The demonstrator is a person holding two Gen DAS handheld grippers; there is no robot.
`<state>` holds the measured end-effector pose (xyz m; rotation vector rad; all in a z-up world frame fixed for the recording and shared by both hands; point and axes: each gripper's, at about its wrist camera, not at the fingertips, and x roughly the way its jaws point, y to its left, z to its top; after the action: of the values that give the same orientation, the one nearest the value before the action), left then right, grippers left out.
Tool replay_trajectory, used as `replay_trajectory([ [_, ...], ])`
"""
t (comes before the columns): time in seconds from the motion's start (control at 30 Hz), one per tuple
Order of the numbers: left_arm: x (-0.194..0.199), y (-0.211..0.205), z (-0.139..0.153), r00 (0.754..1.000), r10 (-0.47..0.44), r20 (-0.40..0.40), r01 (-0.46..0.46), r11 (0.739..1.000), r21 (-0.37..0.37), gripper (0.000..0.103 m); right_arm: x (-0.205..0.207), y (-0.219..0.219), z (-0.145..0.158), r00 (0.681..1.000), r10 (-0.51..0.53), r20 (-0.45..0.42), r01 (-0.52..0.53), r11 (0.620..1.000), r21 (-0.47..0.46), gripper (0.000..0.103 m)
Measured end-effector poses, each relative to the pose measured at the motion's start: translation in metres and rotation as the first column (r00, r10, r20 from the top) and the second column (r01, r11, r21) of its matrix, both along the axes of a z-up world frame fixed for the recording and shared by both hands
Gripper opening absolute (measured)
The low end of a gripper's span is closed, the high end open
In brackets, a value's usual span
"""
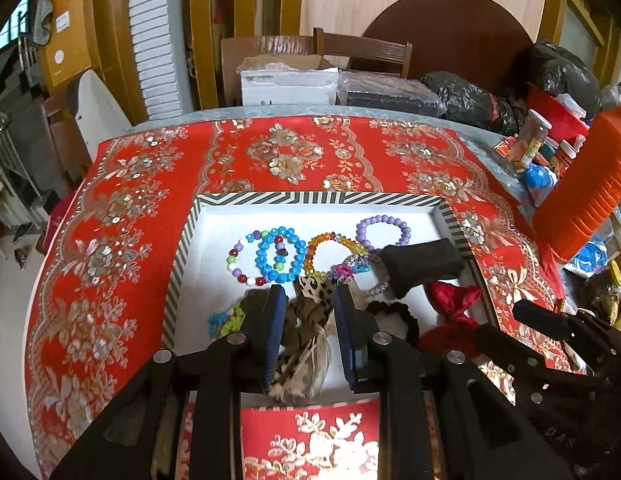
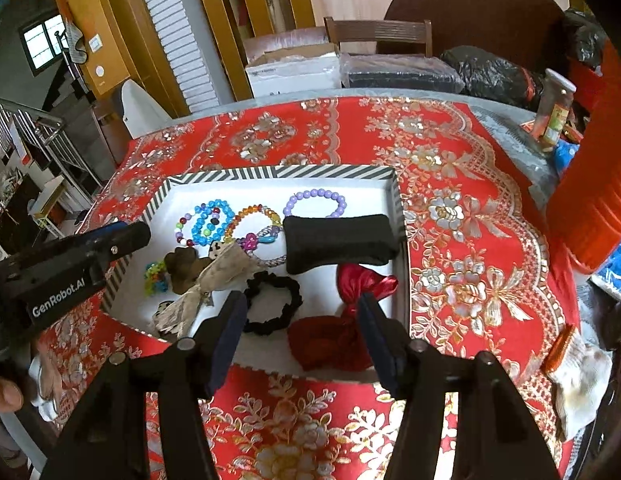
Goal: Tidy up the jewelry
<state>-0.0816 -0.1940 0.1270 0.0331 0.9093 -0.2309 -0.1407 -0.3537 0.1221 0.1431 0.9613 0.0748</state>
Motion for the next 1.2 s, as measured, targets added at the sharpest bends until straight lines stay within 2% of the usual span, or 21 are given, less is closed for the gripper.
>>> replay_trajectory([
  [0.3, -0.031, 0.005, 0.017, 0.998, 0.031, 0.054, -0.033, 0.999, 0.035, 0.013, -0.021, 0.005, 0.011, 1.000, 0.009, 0.023, -0.009, 1.000, 0.012, 0.063],
  [0.5, -0.047, 0.007, 0.029, 0.993, 0.063, 0.102, -0.073, 0.992, 0.105, 0.013, -0.033, 0.009, 0.021, 0.999, 0.023, 0.048, -0.023, 1.000, 0.006, 0.063],
  [1.2, -0.067, 0.011, 0.048, 0.983, 0.095, 0.159, -0.109, 0.991, 0.081, 0.013, -0.057, 0.013, 0.041, 0.995, 0.030, 0.096, -0.030, 1.000, -0.009, 0.067],
])
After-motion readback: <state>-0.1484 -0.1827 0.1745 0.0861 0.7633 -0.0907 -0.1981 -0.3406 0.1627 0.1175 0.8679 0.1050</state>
